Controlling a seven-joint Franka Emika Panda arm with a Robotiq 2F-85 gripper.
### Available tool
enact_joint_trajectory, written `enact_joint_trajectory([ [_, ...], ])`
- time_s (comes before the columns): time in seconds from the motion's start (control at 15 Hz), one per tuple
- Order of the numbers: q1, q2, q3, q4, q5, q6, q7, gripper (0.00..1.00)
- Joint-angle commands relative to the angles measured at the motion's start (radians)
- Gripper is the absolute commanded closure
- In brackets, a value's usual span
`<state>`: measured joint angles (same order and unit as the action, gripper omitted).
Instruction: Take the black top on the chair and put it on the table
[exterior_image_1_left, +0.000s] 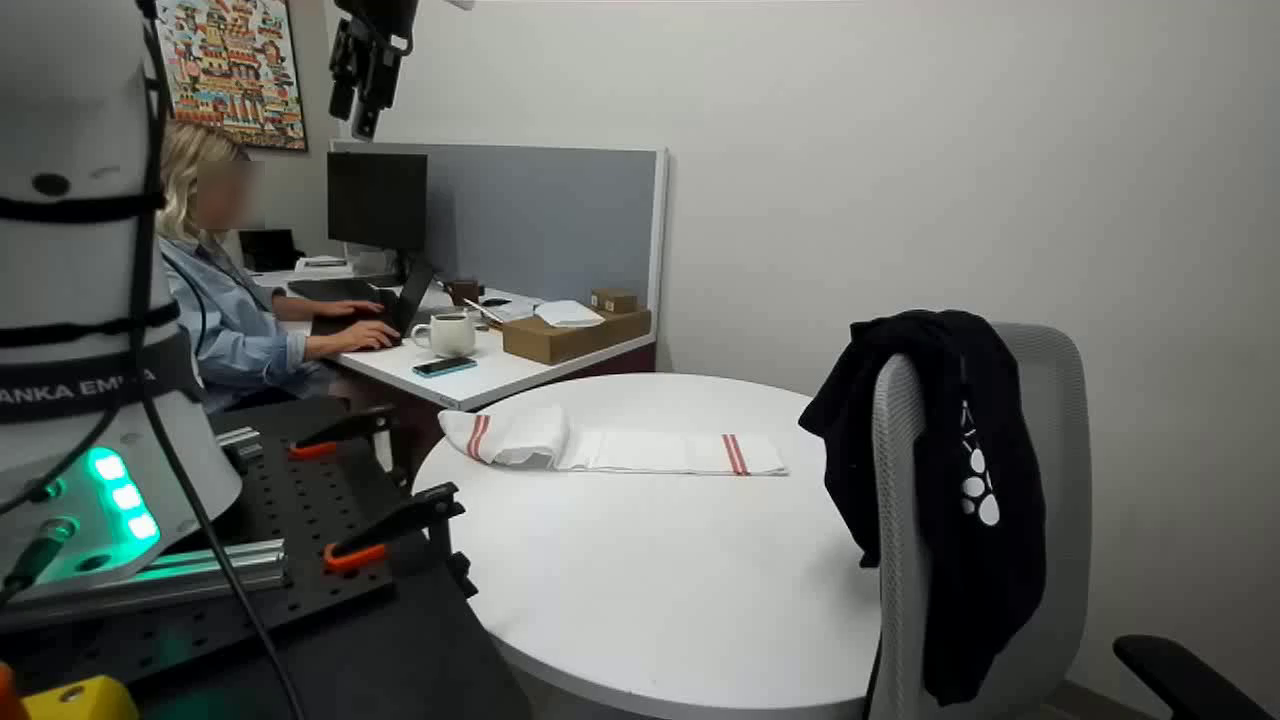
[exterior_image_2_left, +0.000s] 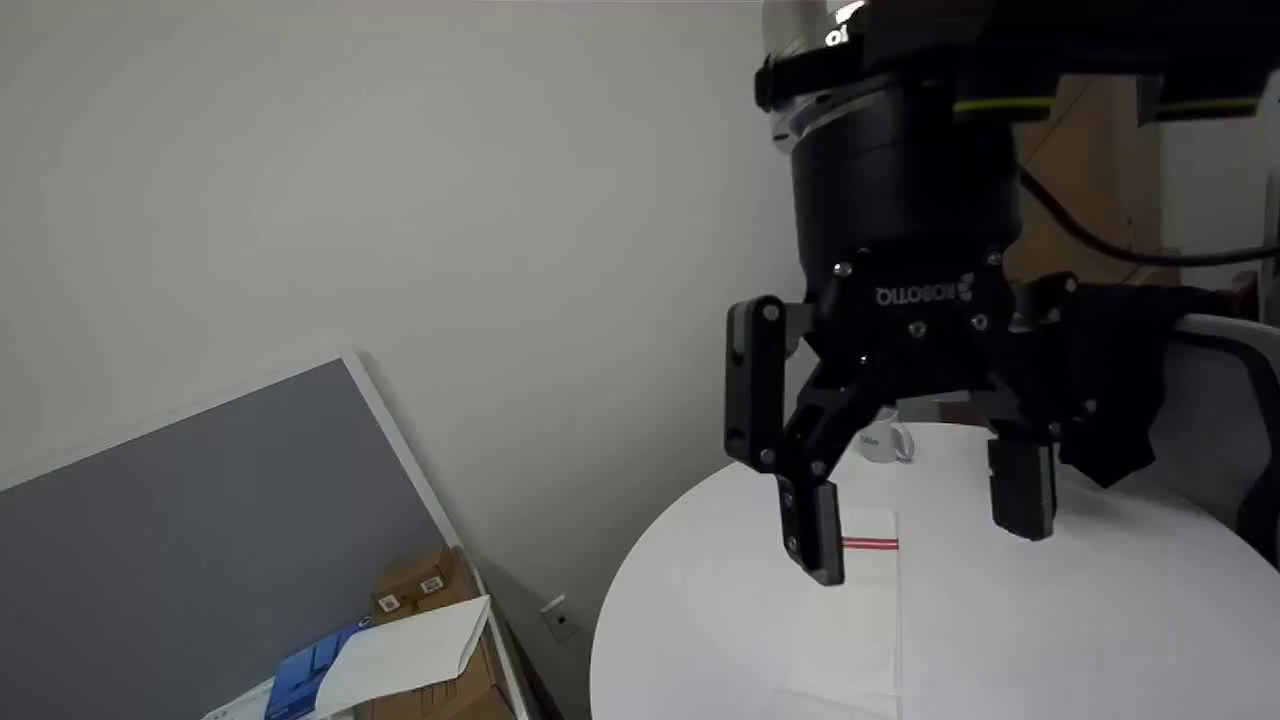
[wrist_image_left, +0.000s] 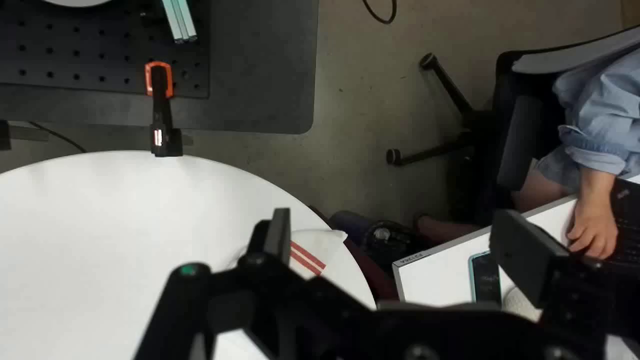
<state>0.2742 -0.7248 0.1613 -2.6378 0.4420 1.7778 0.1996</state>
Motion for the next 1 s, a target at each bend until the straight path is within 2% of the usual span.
enact_joint_trajectory([
  [0.0, -0.025, -0.002, 0.019, 0.004, 0.011, -0.010, -0.011, 0.00],
  [0.53, -0.149, 0.036, -0.007, 0.060, -0.146, 0.014, -0.019, 0.00],
  [0.73, -0.212, 0.037, -0.019, 0.078, -0.227, 0.088, -0.008, 0.00],
  [0.93, -0.269, 0.057, -0.048, 0.085, -0.260, 0.199, 0.009, 0.00],
])
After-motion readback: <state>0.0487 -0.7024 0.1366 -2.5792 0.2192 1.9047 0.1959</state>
